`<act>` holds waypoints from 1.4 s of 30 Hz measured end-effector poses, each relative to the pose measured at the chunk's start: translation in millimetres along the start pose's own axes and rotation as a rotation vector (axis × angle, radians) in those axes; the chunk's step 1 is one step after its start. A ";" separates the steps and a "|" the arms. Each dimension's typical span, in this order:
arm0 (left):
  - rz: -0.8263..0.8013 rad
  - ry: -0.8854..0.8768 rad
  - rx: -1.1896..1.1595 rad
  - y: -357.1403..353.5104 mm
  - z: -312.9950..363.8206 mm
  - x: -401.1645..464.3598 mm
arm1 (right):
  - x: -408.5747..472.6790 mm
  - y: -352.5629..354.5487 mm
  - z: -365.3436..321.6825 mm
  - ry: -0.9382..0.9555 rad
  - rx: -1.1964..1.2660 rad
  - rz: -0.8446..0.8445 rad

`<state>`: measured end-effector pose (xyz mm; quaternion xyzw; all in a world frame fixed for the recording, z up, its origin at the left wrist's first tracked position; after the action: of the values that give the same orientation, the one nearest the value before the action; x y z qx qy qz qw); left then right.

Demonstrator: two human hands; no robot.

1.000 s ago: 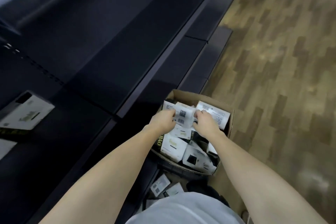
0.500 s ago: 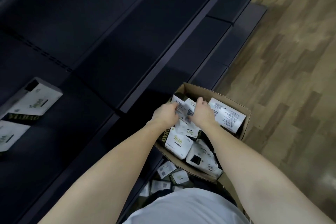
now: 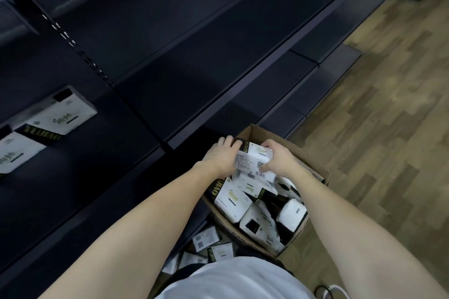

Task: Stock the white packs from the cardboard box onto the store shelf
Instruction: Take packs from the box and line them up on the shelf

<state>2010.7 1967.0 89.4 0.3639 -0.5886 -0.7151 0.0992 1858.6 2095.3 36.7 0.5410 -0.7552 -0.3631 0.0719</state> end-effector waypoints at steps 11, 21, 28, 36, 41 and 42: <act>0.154 0.023 0.020 59.8 9.5 6.0 | -8.3 41.4 -65.6 0.282 -0.023 0.085; 0.217 0.223 -0.509 120.5 -82.3 -56.8 | 15.5 39.7 -147.1 0.318 -0.088 0.117; 0.137 0.343 -0.796 137.2 -189.4 -124.2 | 41.6 -23.2 -259.3 0.475 -0.151 0.112; 0.226 0.621 -0.744 94.8 -329.2 -242.3 | 50.0 -138.4 -377.9 0.609 -0.287 -0.118; 0.280 0.771 -0.636 63.8 -389.7 -310.9 | 34.4 -212.2 -439.1 0.753 -0.435 -0.255; 0.282 0.789 -0.613 58.7 -399.1 -323.9 | 35.4 -225.9 -446.8 0.768 -0.455 -0.286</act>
<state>2479.9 1827.7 256.9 0.4772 -0.3134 -0.6425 0.5111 2241.2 1820.2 209.5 0.7055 -0.4929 -0.2992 0.4121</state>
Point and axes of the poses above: each hand's wrist, its own x-axis towards the middle knuckle, its own y-axis out of the back of the hand, z = x × y, the point moved 1 cm from there along x, towards the middle knuckle, and after that the axes turned 11 degrees about y, right-handed, at the moved point
